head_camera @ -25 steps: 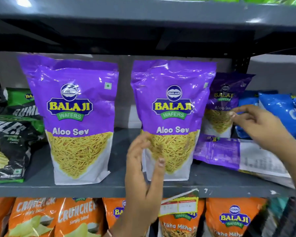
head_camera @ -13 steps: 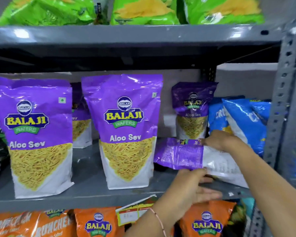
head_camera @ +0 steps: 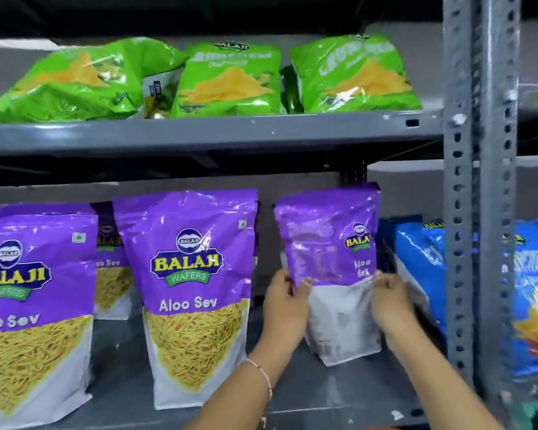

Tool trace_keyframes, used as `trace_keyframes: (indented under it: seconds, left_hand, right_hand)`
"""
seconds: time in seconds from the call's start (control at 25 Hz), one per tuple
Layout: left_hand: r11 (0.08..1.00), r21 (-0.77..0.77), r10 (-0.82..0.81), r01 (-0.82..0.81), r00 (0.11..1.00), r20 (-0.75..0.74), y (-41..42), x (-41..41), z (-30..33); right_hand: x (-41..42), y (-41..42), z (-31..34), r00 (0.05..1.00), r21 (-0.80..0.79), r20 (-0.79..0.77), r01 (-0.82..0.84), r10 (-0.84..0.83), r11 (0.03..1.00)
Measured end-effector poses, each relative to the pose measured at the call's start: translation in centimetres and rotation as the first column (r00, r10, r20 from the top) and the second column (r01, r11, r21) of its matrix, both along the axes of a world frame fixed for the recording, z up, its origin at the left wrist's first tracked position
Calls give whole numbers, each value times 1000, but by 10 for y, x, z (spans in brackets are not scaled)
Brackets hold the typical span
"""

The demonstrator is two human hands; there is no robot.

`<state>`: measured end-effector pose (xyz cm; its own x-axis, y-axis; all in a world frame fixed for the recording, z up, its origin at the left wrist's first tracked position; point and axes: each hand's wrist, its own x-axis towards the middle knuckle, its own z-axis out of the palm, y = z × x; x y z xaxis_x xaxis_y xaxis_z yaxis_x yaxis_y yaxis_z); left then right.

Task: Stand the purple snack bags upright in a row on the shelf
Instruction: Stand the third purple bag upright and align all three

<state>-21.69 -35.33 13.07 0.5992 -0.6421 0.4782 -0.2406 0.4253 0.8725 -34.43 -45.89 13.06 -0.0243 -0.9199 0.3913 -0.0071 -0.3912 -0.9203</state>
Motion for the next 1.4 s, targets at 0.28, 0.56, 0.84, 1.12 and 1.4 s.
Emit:
trace_keyframes:
  seconds: [0.28,0.56,0.84,1.12,1.4]
  left_hand:
    - [978,121,178,-172,983,-42,2,15,-44]
    - [992,97,86,-84,996,-11,0,15,-48]
    - [985,170,-64,42,990,126,7,5,-49]
    - [979,198,-57,43,996,62,-4,18,-32]
    - [884,467,-173,1,929,327,31,-1,-53]
  right_hand:
    - [-4,20,-34,969,161,168,-208,181,965]
    - [-1,21,-41,998,39,56,-30,28,999]
    - [1,27,-40,967,-83,192,-151,165,985]
    - [-3,11,-27,915,56,275,-323,296,945]
    - [-19,48,-46,879,12,84,-472,469,882]
